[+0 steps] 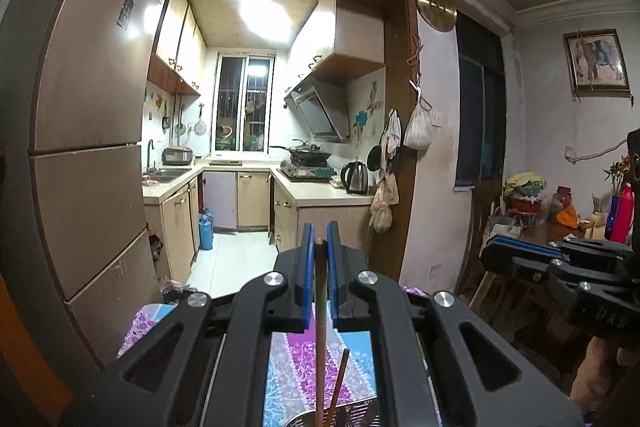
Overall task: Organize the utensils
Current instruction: 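Lower both held chopsticks into the teal holder and open both tools, then withdraw both tools from the holder back over the loose chopsticks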
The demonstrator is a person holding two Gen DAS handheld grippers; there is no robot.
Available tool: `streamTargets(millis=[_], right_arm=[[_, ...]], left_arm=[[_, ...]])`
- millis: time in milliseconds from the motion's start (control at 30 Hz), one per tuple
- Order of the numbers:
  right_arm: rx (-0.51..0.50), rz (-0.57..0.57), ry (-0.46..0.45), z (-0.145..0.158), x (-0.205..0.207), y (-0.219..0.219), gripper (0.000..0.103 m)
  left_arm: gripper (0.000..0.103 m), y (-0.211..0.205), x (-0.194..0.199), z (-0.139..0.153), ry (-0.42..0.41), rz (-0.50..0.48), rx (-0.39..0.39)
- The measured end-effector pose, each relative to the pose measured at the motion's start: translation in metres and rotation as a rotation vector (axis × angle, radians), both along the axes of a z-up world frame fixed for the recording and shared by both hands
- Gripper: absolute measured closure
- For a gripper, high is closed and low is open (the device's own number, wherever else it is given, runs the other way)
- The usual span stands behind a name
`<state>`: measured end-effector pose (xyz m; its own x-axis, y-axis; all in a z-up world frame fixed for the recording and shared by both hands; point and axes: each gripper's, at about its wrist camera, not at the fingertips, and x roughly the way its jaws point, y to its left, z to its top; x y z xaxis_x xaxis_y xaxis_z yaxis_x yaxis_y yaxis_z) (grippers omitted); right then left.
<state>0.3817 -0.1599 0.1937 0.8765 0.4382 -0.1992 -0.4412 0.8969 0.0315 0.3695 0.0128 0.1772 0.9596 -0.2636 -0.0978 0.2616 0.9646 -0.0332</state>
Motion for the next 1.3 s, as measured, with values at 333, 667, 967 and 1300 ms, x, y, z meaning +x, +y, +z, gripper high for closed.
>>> streamTargets(millis=[333, 667, 967, 1300], right_arm=[[0.004, 0.004, 0.069, -0.026, 0.016, 0.001, 0.096], [0.062, -0.024, 0.084, -0.031, 0.011, -0.024, 0.083], [0.099, -0.074, -0.046, -0.059, -0.100, -0.085, 0.071], [0.115, -0.126, 0.047, -0.197, -0.219, -0.110, 0.070]], left_arm=[[0.098, -0.001, 0.016, -0.016, 0.053, 0.028, 0.016], [0.068, 0.002, -0.004, -0.022, 0.058, 0.037, 0.031], [0.042, 0.004, -0.160, -0.098, 0.086, -0.092, 0.116], [0.049, -0.011, -0.249, -0.257, 0.387, -0.179, 0.207]])
